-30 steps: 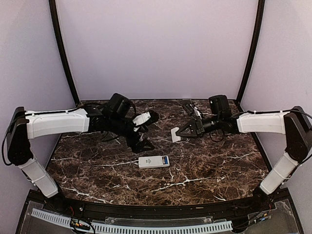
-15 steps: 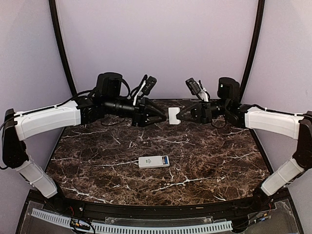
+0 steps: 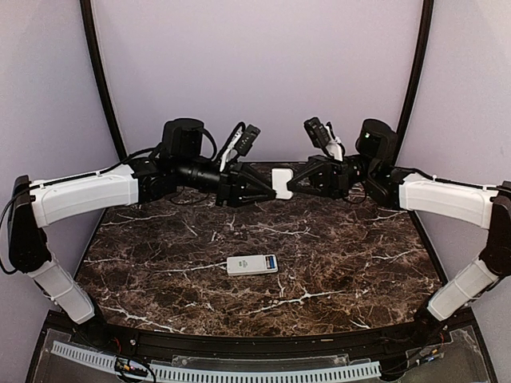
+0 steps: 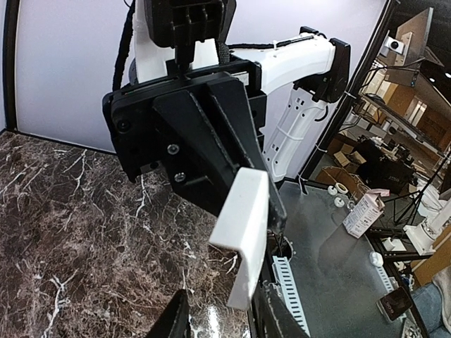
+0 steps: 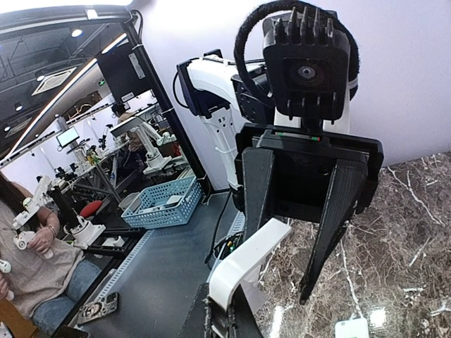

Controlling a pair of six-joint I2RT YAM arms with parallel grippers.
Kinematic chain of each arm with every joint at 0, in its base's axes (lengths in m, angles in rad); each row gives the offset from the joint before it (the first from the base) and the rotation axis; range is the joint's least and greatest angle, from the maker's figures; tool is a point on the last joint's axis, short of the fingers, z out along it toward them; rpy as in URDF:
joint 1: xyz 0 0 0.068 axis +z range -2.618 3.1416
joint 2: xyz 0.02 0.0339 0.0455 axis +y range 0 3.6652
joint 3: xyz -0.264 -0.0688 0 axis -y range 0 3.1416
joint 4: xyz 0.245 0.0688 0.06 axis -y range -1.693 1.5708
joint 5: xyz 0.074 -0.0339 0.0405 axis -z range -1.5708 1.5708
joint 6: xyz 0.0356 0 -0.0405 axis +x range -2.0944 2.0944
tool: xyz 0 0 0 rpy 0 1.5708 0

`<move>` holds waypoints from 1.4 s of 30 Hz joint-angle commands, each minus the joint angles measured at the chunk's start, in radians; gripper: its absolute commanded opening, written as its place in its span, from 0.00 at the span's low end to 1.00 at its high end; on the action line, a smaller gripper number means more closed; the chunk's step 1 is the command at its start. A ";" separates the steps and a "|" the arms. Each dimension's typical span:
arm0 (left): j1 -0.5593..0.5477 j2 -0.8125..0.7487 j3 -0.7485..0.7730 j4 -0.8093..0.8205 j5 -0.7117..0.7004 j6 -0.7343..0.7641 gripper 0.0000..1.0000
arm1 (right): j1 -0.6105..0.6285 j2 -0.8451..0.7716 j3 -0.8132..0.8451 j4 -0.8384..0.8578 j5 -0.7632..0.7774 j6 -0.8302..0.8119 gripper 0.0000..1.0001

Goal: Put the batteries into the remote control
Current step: Pass from the right arm to the left

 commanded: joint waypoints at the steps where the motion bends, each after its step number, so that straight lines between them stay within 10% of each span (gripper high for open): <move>1: 0.003 0.002 0.029 0.057 0.066 -0.018 0.28 | 0.013 0.016 0.027 0.048 -0.022 0.012 0.00; 22: 0.003 0.028 0.043 0.058 0.116 -0.009 0.00 | 0.014 0.033 0.047 -0.092 -0.001 -0.048 0.00; 30: 0.003 0.040 -0.008 0.062 -0.063 -0.095 0.00 | -0.020 0.003 0.073 -0.490 0.242 -0.193 0.52; 42: 0.004 0.347 0.090 0.031 -0.092 -0.305 0.00 | -0.141 -0.133 -0.061 -0.835 0.844 -0.133 0.64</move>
